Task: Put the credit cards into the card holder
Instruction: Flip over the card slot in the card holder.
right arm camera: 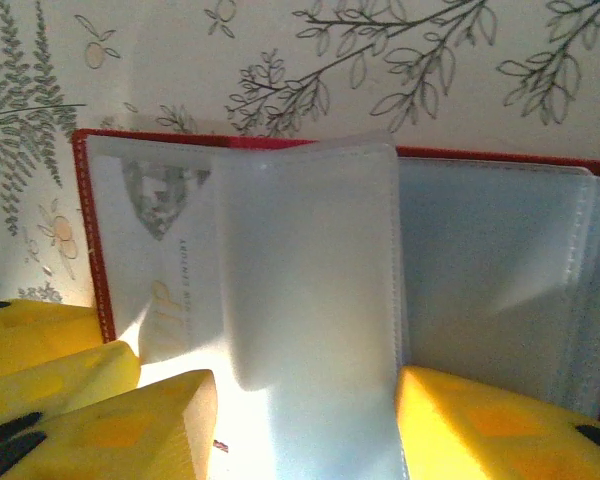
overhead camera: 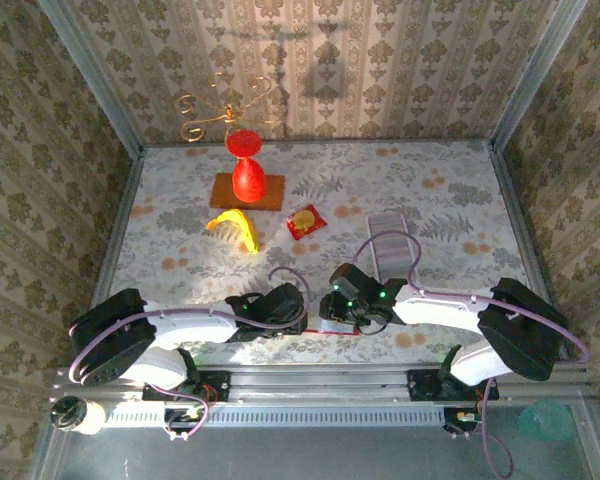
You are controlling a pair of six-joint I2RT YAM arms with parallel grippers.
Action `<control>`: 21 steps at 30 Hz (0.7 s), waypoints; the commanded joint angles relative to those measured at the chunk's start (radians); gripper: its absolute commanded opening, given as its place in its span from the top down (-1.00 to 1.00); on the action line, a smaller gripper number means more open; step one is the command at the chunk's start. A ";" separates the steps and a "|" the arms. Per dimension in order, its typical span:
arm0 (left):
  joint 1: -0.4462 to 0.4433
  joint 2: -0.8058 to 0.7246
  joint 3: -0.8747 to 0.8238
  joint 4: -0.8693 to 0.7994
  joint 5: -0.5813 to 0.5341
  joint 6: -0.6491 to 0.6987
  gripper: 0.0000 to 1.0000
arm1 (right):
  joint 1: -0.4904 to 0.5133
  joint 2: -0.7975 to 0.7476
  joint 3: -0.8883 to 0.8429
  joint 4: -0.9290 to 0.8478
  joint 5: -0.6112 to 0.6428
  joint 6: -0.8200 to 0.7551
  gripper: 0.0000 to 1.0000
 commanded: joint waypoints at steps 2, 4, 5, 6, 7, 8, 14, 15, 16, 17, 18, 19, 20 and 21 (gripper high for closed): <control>-0.027 0.034 -0.041 -0.007 0.078 -0.031 0.45 | 0.007 0.029 0.007 0.051 -0.043 0.033 -0.02; -0.027 0.030 -0.046 0.002 0.078 -0.034 0.45 | 0.008 0.033 0.009 0.068 -0.053 0.042 -0.02; -0.027 0.030 -0.048 0.005 0.078 -0.036 0.45 | 0.008 0.032 0.009 0.079 -0.055 0.047 -0.02; -0.028 0.031 -0.048 0.008 0.078 -0.038 0.46 | 0.007 0.032 0.009 0.087 -0.056 0.050 -0.02; -0.027 0.031 -0.050 0.011 0.081 -0.041 0.46 | 0.007 0.031 0.010 0.092 -0.061 0.052 -0.02; -0.027 0.030 -0.051 0.014 0.080 -0.042 0.47 | 0.007 0.028 0.010 0.095 -0.061 0.053 -0.02; -0.027 0.025 -0.061 0.022 0.077 -0.052 0.48 | 0.007 0.018 0.005 0.115 -0.072 0.059 -0.04; -0.027 0.022 -0.062 0.022 0.073 -0.054 0.48 | 0.007 0.022 0.005 0.118 -0.073 0.060 -0.04; -0.027 0.017 -0.065 0.024 0.069 -0.056 0.49 | 0.008 0.025 0.005 0.124 -0.073 0.064 -0.04; -0.027 0.011 -0.068 0.025 0.065 -0.057 0.49 | 0.007 0.027 0.006 0.132 -0.074 0.067 -0.05; -0.027 0.000 -0.072 0.028 0.060 -0.059 0.48 | 0.008 0.031 0.007 0.145 -0.080 0.070 -0.04; -0.027 -0.009 -0.076 0.032 0.054 -0.061 0.48 | 0.007 0.033 0.007 0.155 -0.086 0.073 -0.04; -0.027 -0.017 -0.082 0.037 0.050 -0.064 0.48 | 0.009 0.035 0.009 0.163 -0.090 0.075 -0.04; -0.027 -0.024 -0.088 0.047 0.049 -0.067 0.48 | 0.008 0.036 0.010 0.174 -0.092 0.078 -0.04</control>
